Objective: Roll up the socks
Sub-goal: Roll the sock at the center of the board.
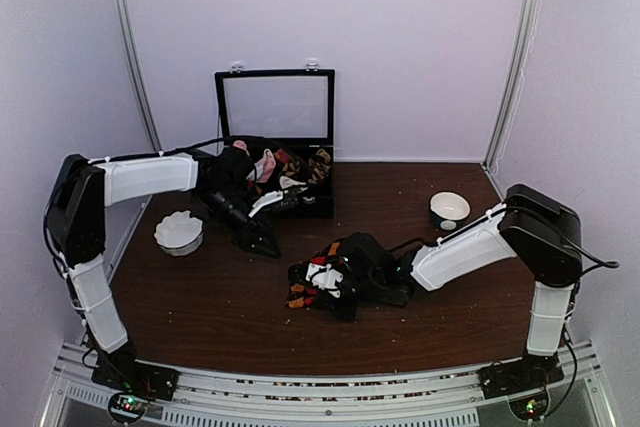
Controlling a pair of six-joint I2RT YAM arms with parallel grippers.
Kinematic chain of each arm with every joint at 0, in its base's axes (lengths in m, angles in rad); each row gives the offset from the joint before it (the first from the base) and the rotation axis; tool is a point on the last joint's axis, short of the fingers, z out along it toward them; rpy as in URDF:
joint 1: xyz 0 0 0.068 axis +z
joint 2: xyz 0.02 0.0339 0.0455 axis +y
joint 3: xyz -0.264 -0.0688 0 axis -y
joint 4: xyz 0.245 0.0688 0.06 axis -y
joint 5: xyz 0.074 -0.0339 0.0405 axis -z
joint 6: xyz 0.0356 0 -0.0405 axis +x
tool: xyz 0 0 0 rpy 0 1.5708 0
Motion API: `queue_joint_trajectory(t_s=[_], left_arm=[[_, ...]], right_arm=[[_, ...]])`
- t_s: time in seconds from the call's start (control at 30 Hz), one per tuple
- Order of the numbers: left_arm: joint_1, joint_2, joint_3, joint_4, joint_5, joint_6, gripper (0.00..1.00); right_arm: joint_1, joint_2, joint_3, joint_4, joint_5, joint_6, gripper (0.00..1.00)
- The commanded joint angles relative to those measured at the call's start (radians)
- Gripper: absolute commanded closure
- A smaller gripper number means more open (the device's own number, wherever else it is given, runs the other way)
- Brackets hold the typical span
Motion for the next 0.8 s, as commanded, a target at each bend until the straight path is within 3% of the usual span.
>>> queue_joint_trajectory(t_s=[0.0, 0.17, 0.4, 0.57, 0.67, 0.77], left_arm=[[-0.002, -0.063, -0.069, 0.071, 0.038, 0.109, 0.68], [-0.007, -0.071, -0.159, 0.089, 0.03, 0.195, 0.69], [-0.112, -0.108, -0.231, 0.163, -0.077, 0.217, 0.69], [-0.217, -0.018, -0.195, 0.207, -0.248, 0.173, 0.74], [-0.225, 0.039, -0.152, 0.209, -0.277, 0.161, 0.81], [-0.233, 0.065, -0.137, 0.222, -0.29, 0.162, 0.81]], right_arm=[[-0.045, 0.074, 0.051, -0.245, -0.164, 0.212, 1.0], [-0.122, 0.173, 0.158, -0.357, -0.342, 0.433, 1.0], [-0.192, 0.231, 0.136, -0.294, -0.454, 0.645, 1.0], [-0.203, 0.253, 0.126, -0.294, -0.46, 0.702, 1.0], [-0.205, 0.264, 0.122, -0.312, -0.461, 0.705, 1.0], [-0.206, 0.264, 0.115, -0.327, -0.46, 0.697, 1.0]])
